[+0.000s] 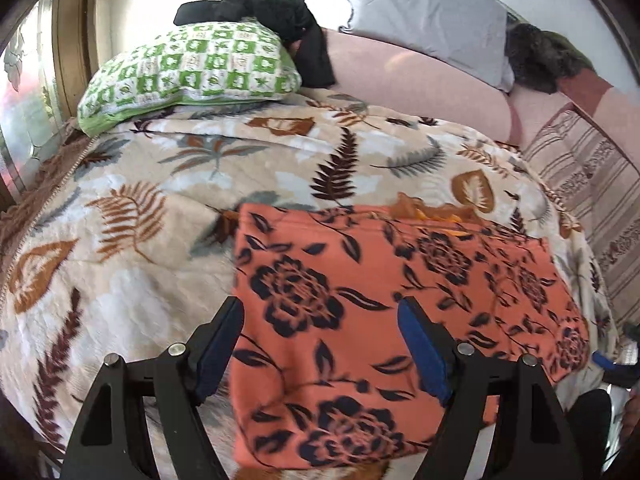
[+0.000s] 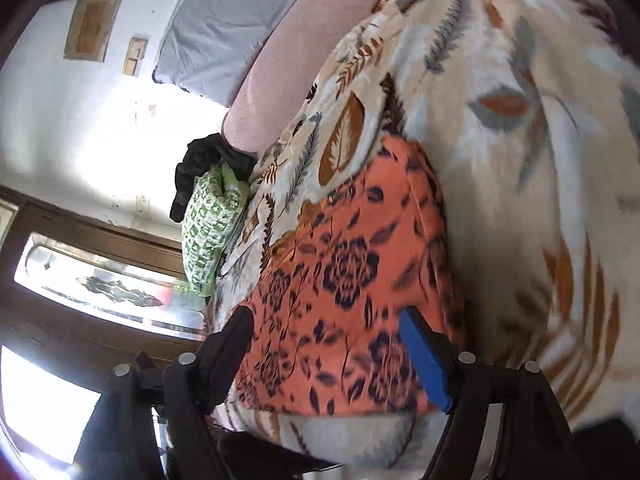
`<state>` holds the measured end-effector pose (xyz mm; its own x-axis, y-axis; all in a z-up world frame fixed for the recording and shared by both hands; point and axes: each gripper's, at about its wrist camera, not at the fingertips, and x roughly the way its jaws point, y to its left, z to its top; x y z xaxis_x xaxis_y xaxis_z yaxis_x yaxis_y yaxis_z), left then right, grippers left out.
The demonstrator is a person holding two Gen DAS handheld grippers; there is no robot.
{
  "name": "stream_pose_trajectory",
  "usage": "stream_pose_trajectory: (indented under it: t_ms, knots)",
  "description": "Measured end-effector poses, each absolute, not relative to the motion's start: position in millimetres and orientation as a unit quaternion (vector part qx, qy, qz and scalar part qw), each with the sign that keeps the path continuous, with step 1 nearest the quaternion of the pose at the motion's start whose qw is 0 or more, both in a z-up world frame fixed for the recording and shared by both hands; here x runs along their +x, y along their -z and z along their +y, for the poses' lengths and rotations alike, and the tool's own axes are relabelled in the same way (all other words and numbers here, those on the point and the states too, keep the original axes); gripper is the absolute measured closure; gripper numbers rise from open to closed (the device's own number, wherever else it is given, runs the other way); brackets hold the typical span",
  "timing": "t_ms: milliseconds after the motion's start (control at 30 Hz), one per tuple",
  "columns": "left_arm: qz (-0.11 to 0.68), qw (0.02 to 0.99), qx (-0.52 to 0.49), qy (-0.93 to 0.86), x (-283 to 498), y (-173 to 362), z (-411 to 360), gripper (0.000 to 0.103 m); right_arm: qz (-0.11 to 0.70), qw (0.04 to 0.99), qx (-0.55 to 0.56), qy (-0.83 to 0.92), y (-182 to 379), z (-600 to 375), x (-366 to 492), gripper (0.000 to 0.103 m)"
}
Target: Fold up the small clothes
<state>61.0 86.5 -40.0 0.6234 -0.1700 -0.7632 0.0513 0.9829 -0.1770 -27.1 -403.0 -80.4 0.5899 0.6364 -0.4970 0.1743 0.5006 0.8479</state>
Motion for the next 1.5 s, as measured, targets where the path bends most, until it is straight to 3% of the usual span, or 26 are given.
stream_pose_trajectory:
  t_ms: [133, 333, 367, 400, 433, 467, 500, 633, 733, 767, 800, 867, 1000, 1167, 1433, 1467, 1500]
  knots:
    - [0.439, 0.89, -0.082, 0.087, 56.4, 54.9, 56.9, 0.023, 0.43, 0.721, 0.525, -0.138, 121.4, -381.0, -59.4, 0.02]
    - [0.494, 0.863, -0.086, 0.063, 65.1, 97.9, 52.3, 0.023, 0.362, 0.687, 0.626, -0.074, 166.0, -400.7, -42.2, 0.021]
    - [0.493, 0.864, -0.081, 0.06, 63.2, 102.7, 53.4, 0.023, 0.355, 0.684, 0.634, -0.067, 168.2, -403.6, -38.9, 0.028]
    - [0.485, 0.87, -0.071, 0.056, 59.9, 103.2, 53.8, 0.023, 0.35, 0.691, 0.63, -0.053, 166.6, -407.4, -37.2, 0.06]
    - [0.485, 0.871, -0.061, 0.053, 57.3, 102.8, 52.8, 0.023, 0.352, 0.698, 0.623, -0.037, 162.6, -412.0, -35.8, 0.083]
    - [0.487, 0.87, -0.056, 0.054, 55.5, 102.1, 51.7, 0.023, 0.346, 0.709, 0.614, -0.024, 154.3, -415.9, -37.0, 0.093]
    - [0.487, 0.87, -0.052, 0.055, 54.2, 101.7, 51.3, 0.023, 0.341, 0.734, 0.587, -0.017, 139.7, -417.0, -38.3, 0.094]
    - [0.497, 0.865, -0.044, 0.043, 55.5, 99.1, 49.5, 0.023, 0.385, 0.807, 0.448, 0.017, 117.8, -403.2, -31.0, 0.094]
    - [0.482, 0.873, -0.058, 0.048, 52.4, 81.2, 48.8, 0.023, 0.396, 0.757, 0.519, 0.009, 152.0, -415.7, -40.4, 0.089]
    - [0.469, 0.88, -0.056, 0.052, 51.2, 74.3, 47.2, 0.023, 0.385, 0.755, 0.53, 0.013, 148.6, -422.4, -45.3, 0.075]
    - [0.459, 0.886, -0.048, 0.054, 50.7, 69.4, 45.5, 0.023, 0.372, 0.763, 0.528, 0.018, 140.9, -429.0, -51.0, 0.053]
    - [0.451, 0.89, -0.031, 0.056, 51.9, 69.4, 41.2, 0.022, 0.332, 0.786, 0.52, 0.04, 119.5, -442.1, -65.1, 0.023]
    - [0.503, 0.863, -0.021, 0.04, 65.5, 108.9, 40.3, 0.022, 0.304, 0.815, 0.492, 0.004, 86.3, -457.2, -56.4, 0.023]
    - [0.48, 0.876, 0.001, 0.038, 60.0, 110.7, 36.2, 0.017, 0.368, 0.827, 0.41, -0.114, 69.1, -449.1, 24.7, 0.023]
    - [0.477, 0.878, -0.003, 0.047, 61.1, 112.9, 38.8, 0.015, 0.517, 0.771, 0.353, -0.121, 137.2, -437.3, 165.6, 0.025]
    - [0.476, 0.878, -0.006, 0.05, 61.2, 112.8, 40.2, 0.014, 0.516, 0.771, 0.348, -0.134, 135.5, -434.2, 170.7, 0.034]
    - [0.476, 0.878, -0.007, 0.052, 61.7, 113.6, 40.8, 0.014, 0.523, 0.766, 0.342, -0.15, 132.1, -430.0, 173.5, 0.084]
